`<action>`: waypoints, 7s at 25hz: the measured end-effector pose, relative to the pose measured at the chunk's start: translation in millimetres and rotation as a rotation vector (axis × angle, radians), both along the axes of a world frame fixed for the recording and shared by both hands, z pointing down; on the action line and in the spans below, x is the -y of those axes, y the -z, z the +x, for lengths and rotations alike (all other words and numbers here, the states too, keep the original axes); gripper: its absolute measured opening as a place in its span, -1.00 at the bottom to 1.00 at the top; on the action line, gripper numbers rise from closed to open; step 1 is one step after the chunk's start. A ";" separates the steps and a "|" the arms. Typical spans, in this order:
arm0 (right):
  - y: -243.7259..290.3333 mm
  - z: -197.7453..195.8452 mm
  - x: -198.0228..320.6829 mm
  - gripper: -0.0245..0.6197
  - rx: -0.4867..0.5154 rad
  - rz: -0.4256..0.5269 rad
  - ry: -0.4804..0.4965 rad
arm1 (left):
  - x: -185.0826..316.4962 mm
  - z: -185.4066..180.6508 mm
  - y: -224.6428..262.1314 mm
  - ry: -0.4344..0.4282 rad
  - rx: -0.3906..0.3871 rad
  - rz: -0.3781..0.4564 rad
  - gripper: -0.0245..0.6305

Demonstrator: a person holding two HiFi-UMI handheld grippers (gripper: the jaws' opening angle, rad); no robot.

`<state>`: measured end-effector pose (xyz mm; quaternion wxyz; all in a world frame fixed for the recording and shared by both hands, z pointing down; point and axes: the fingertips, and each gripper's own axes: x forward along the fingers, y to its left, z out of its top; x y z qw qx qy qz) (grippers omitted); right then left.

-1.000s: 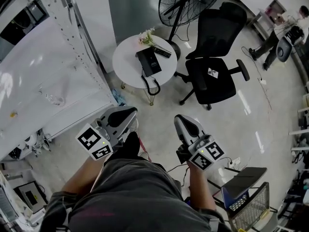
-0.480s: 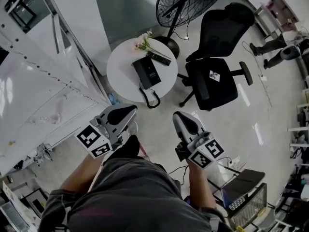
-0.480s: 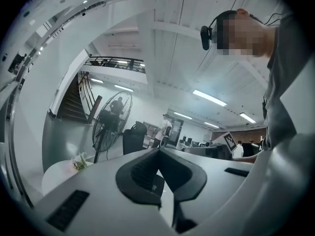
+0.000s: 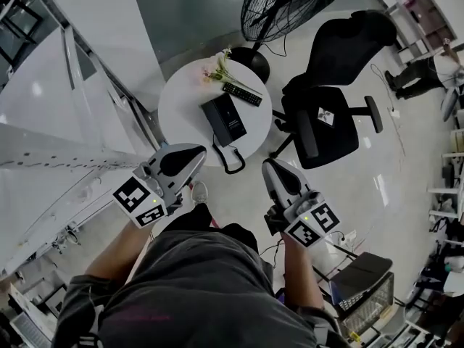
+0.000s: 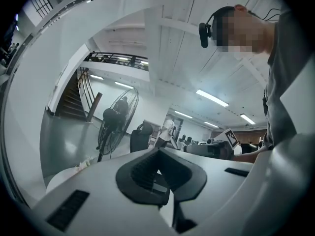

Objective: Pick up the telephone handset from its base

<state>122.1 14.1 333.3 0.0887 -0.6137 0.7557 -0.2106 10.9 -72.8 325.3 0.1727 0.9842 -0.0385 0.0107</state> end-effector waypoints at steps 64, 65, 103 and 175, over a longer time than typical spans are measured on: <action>-193.4 84.7 120.1 -0.87 0.036 -0.325 0.495 | 104.8 84.6 -376.2 0.418 0.234 -0.618 -0.52; -193.8 84.9 119.3 -0.87 0.037 -0.326 0.494 | 104.5 86.3 -376.2 0.408 0.236 -0.621 -0.56; -76.6 69.8 142.9 -0.87 -0.003 -0.086 0.309 | 119.1 43.5 -114.0 0.289 -0.083 -0.378 -0.69; 80.4 47.2 123.5 -0.87 -0.173 0.197 0.219 | 86.2 0.4 97.2 0.198 -0.269 -0.048 -0.69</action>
